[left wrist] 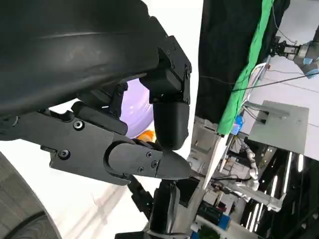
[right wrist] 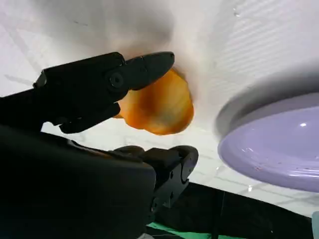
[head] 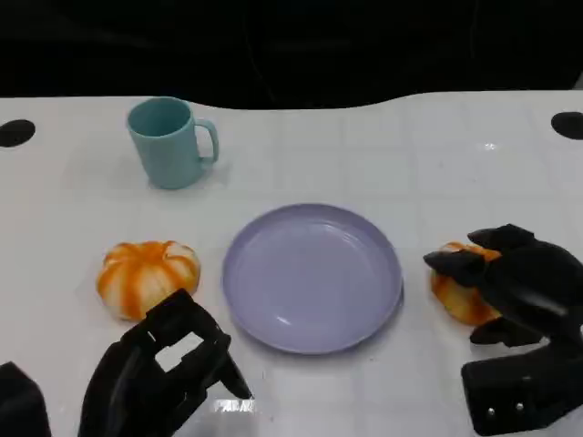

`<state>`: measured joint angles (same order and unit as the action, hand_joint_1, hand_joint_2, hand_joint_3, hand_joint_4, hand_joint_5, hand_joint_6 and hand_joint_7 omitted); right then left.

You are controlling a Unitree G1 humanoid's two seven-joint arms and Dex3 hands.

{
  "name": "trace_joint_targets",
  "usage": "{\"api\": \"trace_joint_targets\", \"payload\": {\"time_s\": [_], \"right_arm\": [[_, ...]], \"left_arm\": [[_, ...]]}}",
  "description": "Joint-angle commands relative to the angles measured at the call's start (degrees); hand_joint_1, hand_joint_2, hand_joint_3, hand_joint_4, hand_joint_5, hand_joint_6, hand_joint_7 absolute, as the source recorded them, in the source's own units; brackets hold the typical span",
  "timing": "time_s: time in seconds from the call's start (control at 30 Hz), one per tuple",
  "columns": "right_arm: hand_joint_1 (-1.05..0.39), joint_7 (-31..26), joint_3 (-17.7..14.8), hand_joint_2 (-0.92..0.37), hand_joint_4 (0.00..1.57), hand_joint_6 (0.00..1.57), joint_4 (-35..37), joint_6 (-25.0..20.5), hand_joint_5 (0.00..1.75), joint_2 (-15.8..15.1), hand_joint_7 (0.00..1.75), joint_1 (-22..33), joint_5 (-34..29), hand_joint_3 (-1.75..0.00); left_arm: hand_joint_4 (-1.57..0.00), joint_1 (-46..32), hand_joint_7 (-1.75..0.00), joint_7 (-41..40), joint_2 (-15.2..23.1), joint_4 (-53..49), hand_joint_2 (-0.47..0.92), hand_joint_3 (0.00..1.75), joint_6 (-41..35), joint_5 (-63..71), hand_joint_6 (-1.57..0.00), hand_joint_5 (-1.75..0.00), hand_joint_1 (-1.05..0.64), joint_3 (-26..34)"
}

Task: Grasp the bread from the table and place it into the plate.

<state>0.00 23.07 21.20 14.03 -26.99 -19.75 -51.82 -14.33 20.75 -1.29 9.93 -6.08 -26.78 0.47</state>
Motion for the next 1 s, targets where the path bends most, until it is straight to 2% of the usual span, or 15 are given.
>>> {"api": "trace_joint_targets", "payload": {"time_s": [0.03,0.53,1.0], "right_arm": [[-0.43,2.20,0.54,-0.88,0.16,0.35,0.33,-1.37,0.23,0.54,0.01,-1.36,1.71,0.00],[-0.38,7.06,2.50,-0.85,0.30,0.45,3.93,-5.30,0.17,3.20,0.02,-5.63,4.15,0.00],[-0.36,11.56,2.68,-0.85,0.38,0.50,2.57,-6.41,0.10,0.71,0.01,-6.65,4.75,0.00]], "left_arm": [[-0.70,-0.37,-1.59,-0.66,0.33,1.03,0.92,0.16,-0.16,0.34,-0.59,-1.75,-0.62,0.33],[-0.71,-1.08,-1.61,-1.31,0.11,2.55,0.92,0.17,-0.76,0.44,-0.56,-1.75,-0.61,0.08],[-0.69,-1.60,-1.60,-1.07,0.21,3.21,0.92,0.22,-0.95,0.06,-0.53,-1.75,-0.59,0.06]]}}
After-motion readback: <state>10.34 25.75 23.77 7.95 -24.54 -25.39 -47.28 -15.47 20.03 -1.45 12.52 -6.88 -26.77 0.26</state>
